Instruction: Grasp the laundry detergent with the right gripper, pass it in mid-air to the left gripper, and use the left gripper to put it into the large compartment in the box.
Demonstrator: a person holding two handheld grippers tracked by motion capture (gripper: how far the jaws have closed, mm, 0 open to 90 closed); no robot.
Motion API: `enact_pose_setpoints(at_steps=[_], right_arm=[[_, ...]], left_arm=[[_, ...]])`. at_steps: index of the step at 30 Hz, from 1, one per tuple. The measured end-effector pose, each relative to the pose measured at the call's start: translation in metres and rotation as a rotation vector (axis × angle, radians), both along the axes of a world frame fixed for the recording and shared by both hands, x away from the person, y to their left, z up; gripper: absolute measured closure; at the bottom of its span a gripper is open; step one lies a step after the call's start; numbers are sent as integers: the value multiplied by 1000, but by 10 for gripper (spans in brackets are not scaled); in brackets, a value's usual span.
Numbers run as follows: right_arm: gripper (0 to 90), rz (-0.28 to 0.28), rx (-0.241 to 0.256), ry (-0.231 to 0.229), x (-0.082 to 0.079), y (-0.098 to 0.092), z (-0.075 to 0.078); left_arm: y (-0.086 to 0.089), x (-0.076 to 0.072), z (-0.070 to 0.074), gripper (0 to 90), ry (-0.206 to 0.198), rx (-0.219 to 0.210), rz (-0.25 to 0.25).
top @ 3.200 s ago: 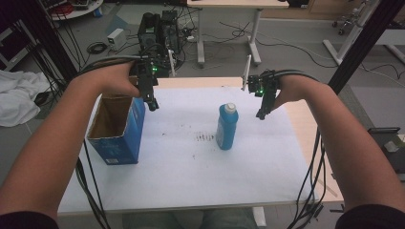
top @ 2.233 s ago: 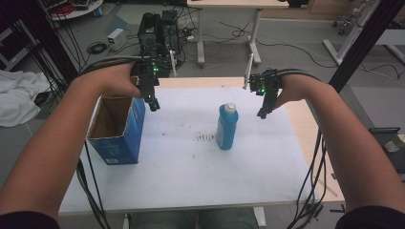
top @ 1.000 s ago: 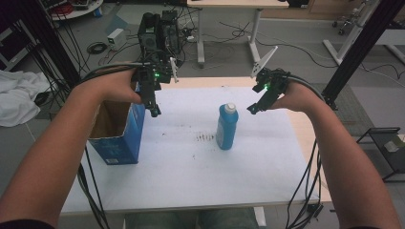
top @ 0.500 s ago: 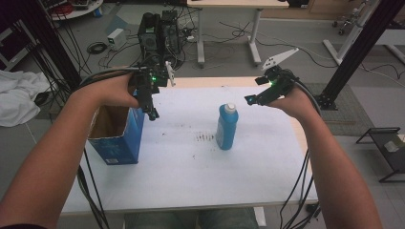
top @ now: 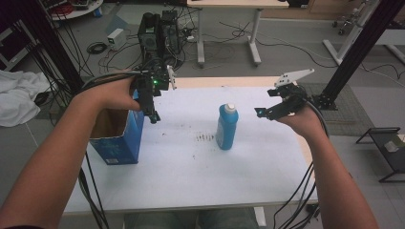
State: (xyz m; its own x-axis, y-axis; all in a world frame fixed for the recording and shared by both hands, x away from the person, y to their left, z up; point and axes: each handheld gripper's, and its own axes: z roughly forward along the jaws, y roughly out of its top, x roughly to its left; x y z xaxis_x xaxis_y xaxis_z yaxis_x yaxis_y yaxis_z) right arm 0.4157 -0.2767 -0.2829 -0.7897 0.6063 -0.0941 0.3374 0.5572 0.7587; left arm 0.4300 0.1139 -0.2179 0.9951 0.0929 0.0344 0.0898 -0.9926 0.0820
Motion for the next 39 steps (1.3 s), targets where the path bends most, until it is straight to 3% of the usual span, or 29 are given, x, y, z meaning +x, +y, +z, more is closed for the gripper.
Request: enact_pose_setpoints(at_steps=[15,16,19,26,27,28,33,35,39], right_arm=[[114,-42,30,-6,-55,-8,-48],[114,-33,27,-29,-57,-8,-51],[114,-60,27,-38,-65,-4,-61],[114,-124,52,-63,-74,4,-88],[114,-163,81,-14,-79,8,-91],[114,-178,94,1,-80,9,-93],[114,-220,130,-16,-84,18,-103],[114,-216,136,-46,-82,21,-106],[114,-237,175,-39,-83,29,-113]], left_arm=[[-4,-8,-2,34,-12,-15,-10],[-4,-8,-2,33,-8,-17,-10],[-4,-8,-2,34,-12,-14,-19],[-3,-10,-5,34,-9,-26,-14],[-3,-10,-6,34,-9,-31,-14],[-3,-10,-6,33,-10,-27,-16],[-3,-10,-6,34,-9,-34,-16],[-3,-10,-7,33,-14,-38,-15],[-1,-10,-8,34,-12,-39,-15]])
